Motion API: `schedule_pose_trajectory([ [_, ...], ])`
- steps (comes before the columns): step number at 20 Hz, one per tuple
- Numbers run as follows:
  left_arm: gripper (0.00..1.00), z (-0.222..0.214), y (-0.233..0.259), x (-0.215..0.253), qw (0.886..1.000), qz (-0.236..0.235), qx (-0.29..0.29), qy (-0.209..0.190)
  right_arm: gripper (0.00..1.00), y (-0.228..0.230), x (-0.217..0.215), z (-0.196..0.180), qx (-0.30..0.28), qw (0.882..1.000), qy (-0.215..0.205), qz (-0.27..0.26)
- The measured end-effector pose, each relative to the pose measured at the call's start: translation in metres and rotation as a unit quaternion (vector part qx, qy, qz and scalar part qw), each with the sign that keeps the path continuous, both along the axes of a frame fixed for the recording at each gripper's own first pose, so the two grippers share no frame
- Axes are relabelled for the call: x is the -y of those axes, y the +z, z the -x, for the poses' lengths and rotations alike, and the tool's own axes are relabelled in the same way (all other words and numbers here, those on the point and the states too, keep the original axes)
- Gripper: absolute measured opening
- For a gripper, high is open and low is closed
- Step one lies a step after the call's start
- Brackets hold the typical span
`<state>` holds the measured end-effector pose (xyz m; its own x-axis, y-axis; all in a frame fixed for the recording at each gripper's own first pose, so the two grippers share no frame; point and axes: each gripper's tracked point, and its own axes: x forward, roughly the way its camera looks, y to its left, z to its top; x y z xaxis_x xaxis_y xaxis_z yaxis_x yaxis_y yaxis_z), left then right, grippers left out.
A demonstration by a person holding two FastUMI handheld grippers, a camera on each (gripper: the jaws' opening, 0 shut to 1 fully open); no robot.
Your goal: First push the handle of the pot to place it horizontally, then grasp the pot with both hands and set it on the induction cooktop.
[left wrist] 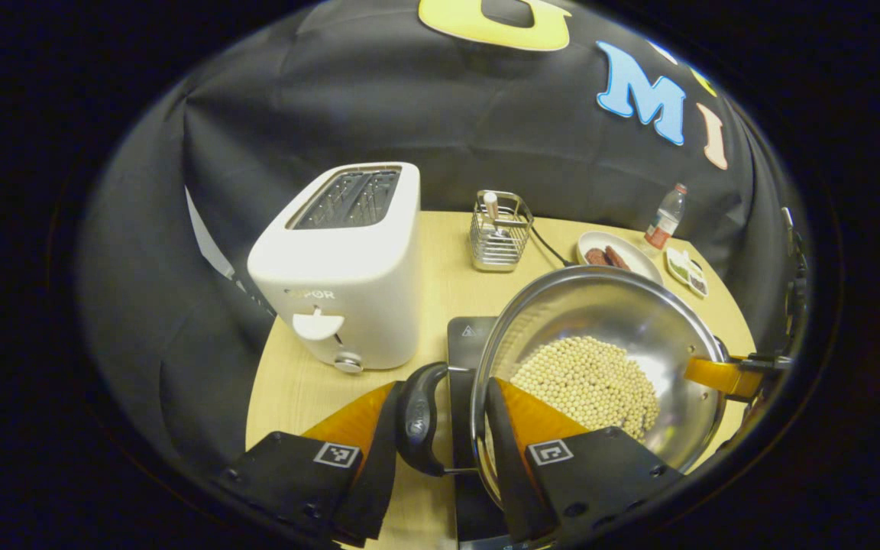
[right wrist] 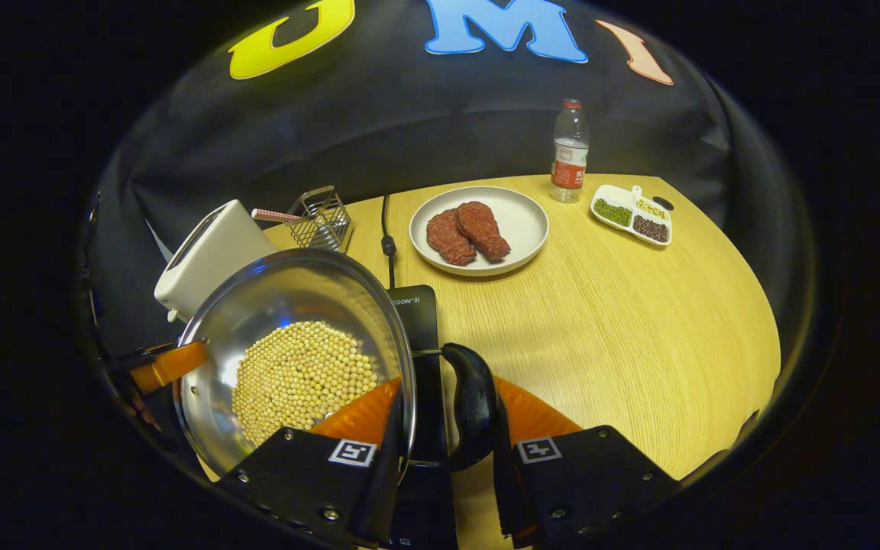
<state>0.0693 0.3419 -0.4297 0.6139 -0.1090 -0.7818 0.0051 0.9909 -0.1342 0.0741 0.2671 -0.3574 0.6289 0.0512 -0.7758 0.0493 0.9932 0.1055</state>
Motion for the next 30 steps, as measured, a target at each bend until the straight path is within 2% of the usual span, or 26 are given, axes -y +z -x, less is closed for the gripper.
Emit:
schedule_pose_trajectory([
  [3,0.66,0.001,0.003,-0.003,1.000,0.004,-0.003,0.016,0.54,-0.001,0.000,-0.003,0.006,1.000,0.011,-0.006],
  [5,0.74,0.004,0.018,-0.010,1.000,0.005,0.008,0.027,0.60,0.002,0.004,-0.005,0.013,1.000,0.021,-0.004],
  [7,0.73,0.006,0.040,-0.019,0.999,0.003,0.026,0.046,0.76,0.009,0.012,-0.005,0.025,0.999,0.023,-0.006],
  [8,0.80,0.009,0.051,-0.024,0.998,0.004,0.031,0.059,0.89,0.014,0.014,-0.005,0.031,0.999,0.024,-0.016],
  [11,0.83,0.016,0.089,-0.028,0.994,0.015,0.061,0.090,0.98,0.034,0.025,-0.003,0.054,0.998,0.031,-0.030],
  [12,0.85,0.019,0.101,-0.026,0.993,0.013,0.071,0.096,0.92,0.045,0.032,-0.002,0.066,0.997,0.034,-0.028],
  [13,0.84,0.020,0.112,-0.022,0.991,0.010,0.084,0.101,0.99,0.056,0.038,-0.001,0.078,0.996,0.036,-0.025],
  [14,0.84,0.023,0.126,-0.016,0.990,0.007,0.097,0.105,0.99,0.068,0.044,0.000,0.092,0.995,0.039,-0.022],
  [15,0.84,0.027,0.141,-0.005,0.988,0.008,0.111,0.107,0.92,0.079,0.050,0.002,0.104,0.993,0.043,-0.020],
  [16,0.84,0.030,0.156,0.006,0.986,0.008,0.125,0.108,0.99,0.091,0.058,0.003,0.116,0.992,0.048,-0.017],
  [19,0.84,0.033,0.208,0.055,0.979,0.014,0.178,0.099,0.99,0.136,0.084,0.005,0.166,0.985,0.057,-0.008],
  [24,0.84,0.053,0.286,0.137,0.961,0.018,0.259,0.095,0.99,0.217,0.135,0.018,0.251,0.967,0.051,-0.002],
  [26,0.82,0.058,0.316,0.166,0.953,0.011,0.288,0.090,0.99,0.243,0.156,0.035,0.282,0.958,0.048,0.003],
  [27,0.84,0.059,0.330,0.184,0.949,0.007,0.302,0.085,0.99,0.256,0.168,0.039,0.297,0.954,0.047,0.007],
  [30,0.84,0.061,0.368,0.224,0.936,-0.023,0.347,0.059,0.98,0.293,0.200,0.051,0.340,0.940,0.041,0.011],
])
